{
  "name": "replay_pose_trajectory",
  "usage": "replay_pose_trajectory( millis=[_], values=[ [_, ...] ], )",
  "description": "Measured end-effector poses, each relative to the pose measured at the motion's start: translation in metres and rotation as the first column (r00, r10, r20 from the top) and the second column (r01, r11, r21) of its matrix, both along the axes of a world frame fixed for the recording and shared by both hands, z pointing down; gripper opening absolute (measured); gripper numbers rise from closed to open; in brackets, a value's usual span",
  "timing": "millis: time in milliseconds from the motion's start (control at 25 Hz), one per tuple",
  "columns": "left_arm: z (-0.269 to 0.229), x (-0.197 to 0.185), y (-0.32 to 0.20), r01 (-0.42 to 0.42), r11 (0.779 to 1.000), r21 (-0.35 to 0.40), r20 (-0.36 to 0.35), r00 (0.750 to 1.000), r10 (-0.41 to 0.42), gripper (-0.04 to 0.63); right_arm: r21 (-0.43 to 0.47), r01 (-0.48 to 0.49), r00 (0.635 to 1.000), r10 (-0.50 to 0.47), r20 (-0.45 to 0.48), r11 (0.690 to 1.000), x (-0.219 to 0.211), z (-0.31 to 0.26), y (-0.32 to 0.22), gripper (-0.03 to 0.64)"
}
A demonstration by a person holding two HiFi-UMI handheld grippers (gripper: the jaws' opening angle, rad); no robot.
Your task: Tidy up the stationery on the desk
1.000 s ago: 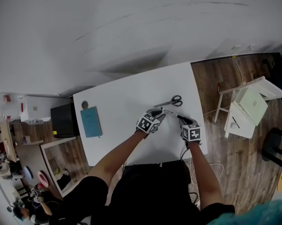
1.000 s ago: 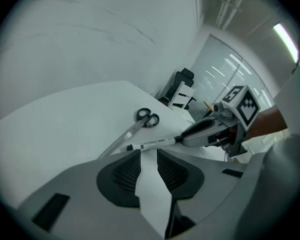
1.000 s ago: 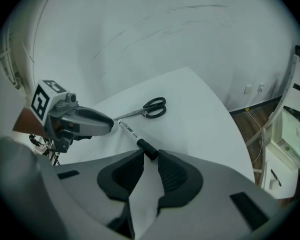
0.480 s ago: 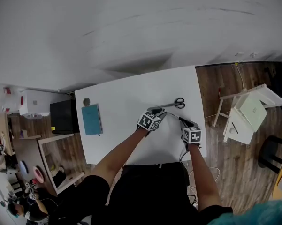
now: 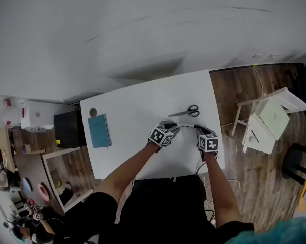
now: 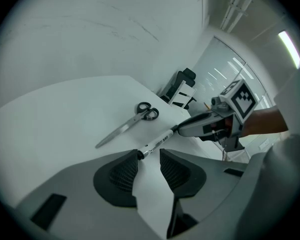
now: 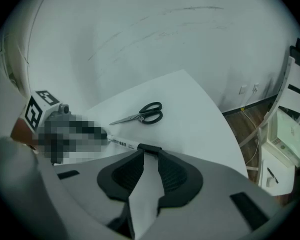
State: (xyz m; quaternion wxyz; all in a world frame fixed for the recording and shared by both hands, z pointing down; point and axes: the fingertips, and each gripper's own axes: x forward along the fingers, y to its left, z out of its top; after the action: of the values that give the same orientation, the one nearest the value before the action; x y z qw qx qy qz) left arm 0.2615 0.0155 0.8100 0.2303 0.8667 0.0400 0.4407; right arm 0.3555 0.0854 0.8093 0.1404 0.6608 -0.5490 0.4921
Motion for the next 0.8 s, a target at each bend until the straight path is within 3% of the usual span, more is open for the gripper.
replay_pose_trajectory(
  millis=[240,480,800],
  values=[
    [-0.006,-0.032,0.047,0.012,0.996,-0.09,0.008,1.0,-0.012,0.13,0.01,0.057,0.998,-0.057,-0.023,0.998,0.004,-0.003,-0.025,0.1],
    [-0.01,-0.033,0.095,0.008,0.982,-0.189,-0.025,1.0,-0.013,0.13,0.028,0.183,0.983,-0.184,0.015,0.983,-0.034,-0.002,-0.063,0.1],
    [-0.005,-0.032,0.096,0.083,0.968,-0.235,-0.038,0.995,-0.094,0.13,0.043,0.252,0.968,-0.252,-0.004,0.967,-0.073,-0.003,-0.09,0.1]
  ],
)
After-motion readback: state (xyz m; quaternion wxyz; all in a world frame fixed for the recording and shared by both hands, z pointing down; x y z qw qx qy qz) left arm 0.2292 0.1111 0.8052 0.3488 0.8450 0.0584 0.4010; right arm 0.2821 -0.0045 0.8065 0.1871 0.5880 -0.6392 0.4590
